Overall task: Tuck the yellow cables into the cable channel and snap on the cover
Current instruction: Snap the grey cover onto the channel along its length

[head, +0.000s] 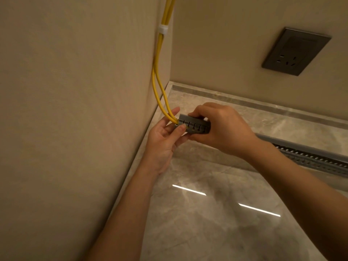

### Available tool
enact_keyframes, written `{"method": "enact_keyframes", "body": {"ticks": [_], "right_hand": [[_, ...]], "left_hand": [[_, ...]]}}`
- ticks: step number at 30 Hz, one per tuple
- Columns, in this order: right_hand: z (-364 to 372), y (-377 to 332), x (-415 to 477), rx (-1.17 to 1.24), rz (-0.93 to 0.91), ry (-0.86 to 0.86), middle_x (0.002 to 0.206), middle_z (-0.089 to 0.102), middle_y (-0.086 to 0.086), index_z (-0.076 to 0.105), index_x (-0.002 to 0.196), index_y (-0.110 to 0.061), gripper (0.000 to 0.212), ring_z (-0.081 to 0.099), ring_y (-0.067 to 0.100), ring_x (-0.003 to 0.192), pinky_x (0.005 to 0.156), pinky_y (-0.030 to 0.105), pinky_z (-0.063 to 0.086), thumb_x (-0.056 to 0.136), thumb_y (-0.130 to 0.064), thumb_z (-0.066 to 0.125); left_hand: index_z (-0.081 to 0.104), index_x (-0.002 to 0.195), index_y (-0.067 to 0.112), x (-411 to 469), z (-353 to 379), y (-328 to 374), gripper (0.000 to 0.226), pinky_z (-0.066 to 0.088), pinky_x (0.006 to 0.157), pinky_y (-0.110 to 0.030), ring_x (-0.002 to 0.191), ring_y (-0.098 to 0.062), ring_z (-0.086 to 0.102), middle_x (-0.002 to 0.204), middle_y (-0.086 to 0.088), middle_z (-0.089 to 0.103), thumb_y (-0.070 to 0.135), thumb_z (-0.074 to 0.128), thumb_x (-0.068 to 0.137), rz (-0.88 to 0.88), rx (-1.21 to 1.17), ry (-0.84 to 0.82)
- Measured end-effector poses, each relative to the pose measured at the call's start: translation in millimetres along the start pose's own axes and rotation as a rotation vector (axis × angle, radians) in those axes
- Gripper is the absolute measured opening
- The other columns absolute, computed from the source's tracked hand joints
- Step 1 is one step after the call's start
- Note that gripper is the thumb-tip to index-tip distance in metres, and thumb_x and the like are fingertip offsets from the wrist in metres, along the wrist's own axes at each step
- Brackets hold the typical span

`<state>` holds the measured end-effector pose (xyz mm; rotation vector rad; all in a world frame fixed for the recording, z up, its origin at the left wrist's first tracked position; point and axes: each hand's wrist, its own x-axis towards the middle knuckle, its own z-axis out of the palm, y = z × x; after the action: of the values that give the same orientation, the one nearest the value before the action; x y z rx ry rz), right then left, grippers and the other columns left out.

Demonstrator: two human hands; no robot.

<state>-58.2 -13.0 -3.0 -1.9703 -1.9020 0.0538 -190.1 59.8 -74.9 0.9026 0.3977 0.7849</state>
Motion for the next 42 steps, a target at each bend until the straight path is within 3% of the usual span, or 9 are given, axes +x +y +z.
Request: {"method": "enact_keyframes", "body": {"ticks": [7, 14, 19, 29, 35, 37, 39, 41, 42], "right_hand": [[2, -5, -3, -0.185, -0.029, 0.031, 0.090, 0.061, 0.005, 0.062, 0.104, -0.013, 0.030, 0.052, 0.024, 0.083, 0.060, 0.040, 0.048, 0.075, -0.018, 0.067], [9, -7, -3, -0.260, -0.057, 0.053, 0.088, 0.065, 0.004, 0.064, 0.109, -0.015, 0.034, 0.058, 0.025, 0.081, 0.057, 0.028, 0.036, 0.075, -0.008, 0.060], [8, -8, -5, -0.261, -0.058, 0.069, 0.084, 0.066, 0.004, 0.066, 0.106, -0.015, 0.034, 0.059, 0.027, 0.077, 0.055, 0.035, 0.046, 0.074, -0.007, 0.061], [6, -4, -7, -0.275, -0.101, 0.090, 0.075, 0.065, 0.005, 0.070, 0.099, -0.015, 0.029, 0.058, 0.027, 0.067, 0.050, 0.034, 0.047, 0.072, -0.007, 0.062], [11, 1, -12, -0.285, -0.111, 0.053, 0.076, 0.065, 0.006, 0.070, 0.099, -0.014, 0.028, 0.059, 0.028, 0.067, 0.050, 0.034, 0.046, 0.071, -0.010, 0.064], [14, 3, -14, -0.304, -0.106, 0.020, 0.079, 0.065, 0.005, 0.068, 0.100, -0.015, 0.027, 0.058, 0.027, 0.070, 0.053, 0.035, 0.047, 0.075, -0.013, 0.062], [17, 5, -15, -0.304, -0.092, 0.010, 0.081, 0.065, 0.004, 0.068, 0.102, -0.016, 0.027, 0.057, 0.026, 0.072, 0.055, 0.035, 0.047, 0.076, -0.013, 0.060], [17, 7, -14, -0.307, -0.082, 0.001, 0.081, 0.064, 0.004, 0.067, 0.102, -0.017, 0.027, 0.057, 0.026, 0.072, 0.055, 0.034, 0.045, 0.077, -0.013, 0.060], [17, 7, -13, -0.308, -0.080, -0.003, 0.080, 0.064, 0.004, 0.067, 0.103, -0.017, 0.028, 0.057, 0.026, 0.072, 0.055, 0.033, 0.044, 0.076, -0.013, 0.059]], "left_hand": [[0.058, 0.114, 0.015, 2, -1, -1, 0.038, 0.055, 0.075, -0.022, 0.100, -0.018, 0.066, 0.100, -0.004, 0.072, 0.011, 0.060, 0.076, -0.011, -0.021, -0.037], [0.060, 0.105, 0.007, 2, -1, -4, 0.033, 0.055, 0.074, -0.024, 0.092, -0.017, 0.069, 0.093, -0.006, 0.073, 0.008, 0.061, 0.072, -0.031, -0.035, 0.002], [0.061, 0.102, 0.004, 1, 1, -4, 0.021, 0.056, 0.073, -0.024, 0.089, -0.017, 0.069, 0.091, -0.007, 0.073, -0.002, 0.055, 0.082, -0.023, -0.040, 0.015], [0.064, 0.100, 0.007, -1, 5, -7, 0.019, 0.055, 0.073, -0.024, 0.089, -0.019, 0.070, 0.089, -0.007, 0.074, 0.000, 0.058, 0.082, 0.010, -0.024, 0.044], [0.058, 0.111, 0.007, -5, 11, -8, 0.026, 0.056, 0.077, -0.027, 0.097, -0.022, 0.067, 0.106, -0.014, 0.067, 0.002, 0.058, 0.086, -0.076, -0.002, 0.136], [0.051, 0.120, 0.012, -12, 16, -6, 0.038, 0.055, 0.079, -0.029, 0.099, -0.015, 0.065, 0.117, -0.009, 0.060, 0.007, 0.063, 0.084, 0.009, 0.192, 0.296], [0.047, 0.122, 0.015, -23, 17, -1, 0.049, 0.051, 0.085, -0.022, 0.102, -0.007, 0.057, 0.119, 0.001, 0.050, 0.008, 0.065, 0.077, 0.355, 0.663, 0.430], [0.050, 0.121, 0.011, -28, 15, 6, 0.053, 0.042, 0.094, -0.016, 0.108, -0.011, 0.049, 0.117, -0.001, 0.048, 0.003, 0.064, 0.070, 0.653, 1.177, 0.301], [0.054, 0.118, 0.007, -26, 16, 10, 0.052, 0.039, 0.096, -0.017, 0.111, -0.016, 0.048, 0.116, -0.006, 0.051, -0.002, 0.064, 0.068, 0.698, 1.365, 0.177]]}}
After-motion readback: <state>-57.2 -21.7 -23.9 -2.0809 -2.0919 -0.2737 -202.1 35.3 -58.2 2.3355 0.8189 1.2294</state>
